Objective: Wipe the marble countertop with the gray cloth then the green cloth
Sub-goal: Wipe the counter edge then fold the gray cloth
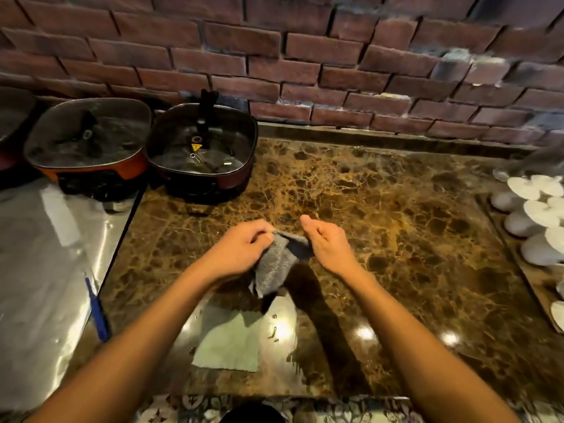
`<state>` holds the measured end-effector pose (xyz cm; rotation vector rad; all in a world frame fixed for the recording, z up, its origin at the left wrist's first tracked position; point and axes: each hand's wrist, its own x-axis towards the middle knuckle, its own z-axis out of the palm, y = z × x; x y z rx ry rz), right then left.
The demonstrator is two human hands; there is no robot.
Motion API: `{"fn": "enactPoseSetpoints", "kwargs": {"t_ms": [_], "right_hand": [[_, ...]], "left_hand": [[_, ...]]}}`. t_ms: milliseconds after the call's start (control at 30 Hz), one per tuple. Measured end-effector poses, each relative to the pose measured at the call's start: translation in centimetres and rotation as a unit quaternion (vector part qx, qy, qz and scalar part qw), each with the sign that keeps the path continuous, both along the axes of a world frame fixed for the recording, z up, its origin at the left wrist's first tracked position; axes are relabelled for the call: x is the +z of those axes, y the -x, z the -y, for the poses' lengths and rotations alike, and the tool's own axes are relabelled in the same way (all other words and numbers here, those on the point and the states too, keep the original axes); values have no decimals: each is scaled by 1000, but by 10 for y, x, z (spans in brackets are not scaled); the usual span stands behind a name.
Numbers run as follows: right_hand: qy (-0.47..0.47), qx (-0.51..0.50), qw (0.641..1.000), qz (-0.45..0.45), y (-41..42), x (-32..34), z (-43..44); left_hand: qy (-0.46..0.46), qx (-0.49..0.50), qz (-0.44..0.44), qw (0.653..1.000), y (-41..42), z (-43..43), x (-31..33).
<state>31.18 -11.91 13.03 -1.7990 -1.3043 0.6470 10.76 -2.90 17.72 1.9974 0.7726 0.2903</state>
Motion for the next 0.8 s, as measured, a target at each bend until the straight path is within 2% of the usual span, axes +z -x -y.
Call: {"fn": "enactPoseSetpoints", "kwargs": {"t_ms": [133,233,300,367,467,533,600,800], "right_hand": [[139,137,981,-17,-17,24,-27],[191,167,967,-18,-16,32,-51],[210,179,961,29,-6,29,-69],[200,202,956,69,11,22,-85],[134,220,962,85,35,15,-102],[105,215,962,130,41,11,-112],[117,202,956,175,41,8,-117],[195,203,936,212,27,18,-121]], "left_hand": [[-82,0,-98,992,14,-59,-9],[-93,-21,-127,987,13,-88,-6],[-101,-49,-134,985,13,-100,-2],[-109,-74,-140,981,13,-111,-1],[-121,-109,-145,976,17,-122,0],[-126,-125,-151,972,21,-128,1],[-137,-134,-161,968,25,-133,0],[-186,-128,-233,946,38,-146,-20]]}}
